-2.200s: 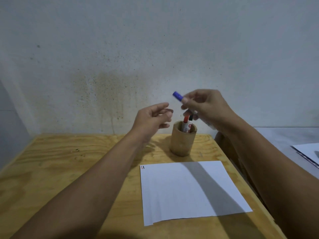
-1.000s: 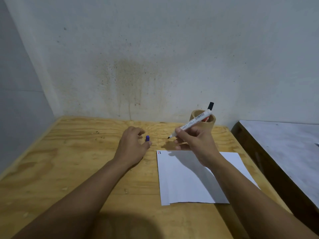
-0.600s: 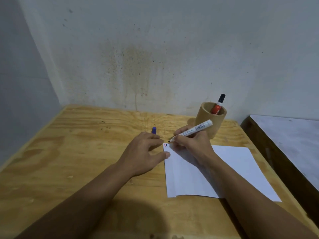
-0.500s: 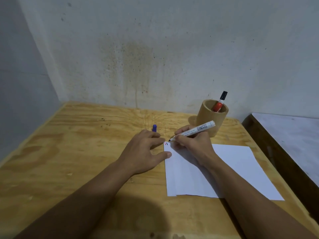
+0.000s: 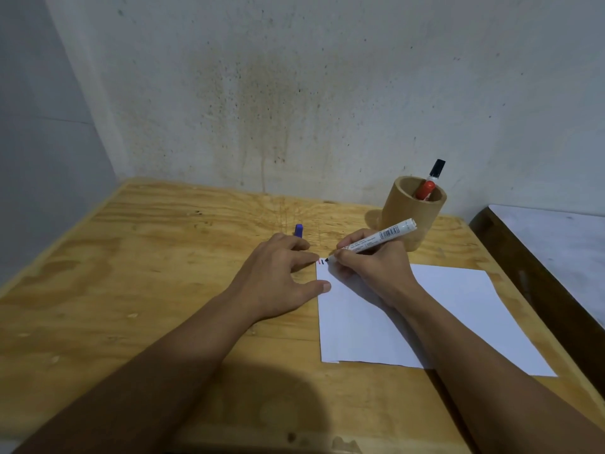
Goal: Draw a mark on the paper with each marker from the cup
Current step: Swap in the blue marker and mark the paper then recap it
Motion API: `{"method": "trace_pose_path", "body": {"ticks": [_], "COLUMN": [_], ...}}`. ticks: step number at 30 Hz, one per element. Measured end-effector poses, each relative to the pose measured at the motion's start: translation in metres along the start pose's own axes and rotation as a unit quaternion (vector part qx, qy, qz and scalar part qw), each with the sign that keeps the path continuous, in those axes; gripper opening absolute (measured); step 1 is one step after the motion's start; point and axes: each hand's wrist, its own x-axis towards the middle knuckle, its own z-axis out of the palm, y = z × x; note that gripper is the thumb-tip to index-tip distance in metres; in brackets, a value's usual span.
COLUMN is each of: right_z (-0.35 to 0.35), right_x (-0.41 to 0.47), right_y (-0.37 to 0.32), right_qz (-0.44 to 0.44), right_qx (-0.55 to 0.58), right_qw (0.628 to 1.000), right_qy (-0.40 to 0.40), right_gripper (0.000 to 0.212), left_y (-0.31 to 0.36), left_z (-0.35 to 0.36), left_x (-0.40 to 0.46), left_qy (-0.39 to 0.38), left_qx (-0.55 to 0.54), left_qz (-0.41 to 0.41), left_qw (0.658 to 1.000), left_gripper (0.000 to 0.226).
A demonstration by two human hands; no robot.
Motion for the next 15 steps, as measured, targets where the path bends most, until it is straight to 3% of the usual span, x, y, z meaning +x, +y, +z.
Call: {"method": "trace_pose_path", "body": {"ticks": [4,15], "right_z": [0.0022,0.0012], "right_x": [-0.0026,-0.0032], "right_y": [-0.0025,-0.0006], "right_qz": [0.006,-0.012], "right_qx": [0.051,0.014], "right_qw": [0.999,1.000], "right_qy": [-0.014,0.000], "right_gripper": [0.007,0.007], "left_y": [0.0009,0.0023], "left_z": [-0.0004,-0.0011], "left_x": [-0.0006,-0.0007], "left_qy": [-0.003,-0.012], "left_qx": [-0.002,0.005], "left_qz": [-0.005,-0.012], "left_qw": [1.000,1.000], "left_gripper": [0.056,0.058]}}
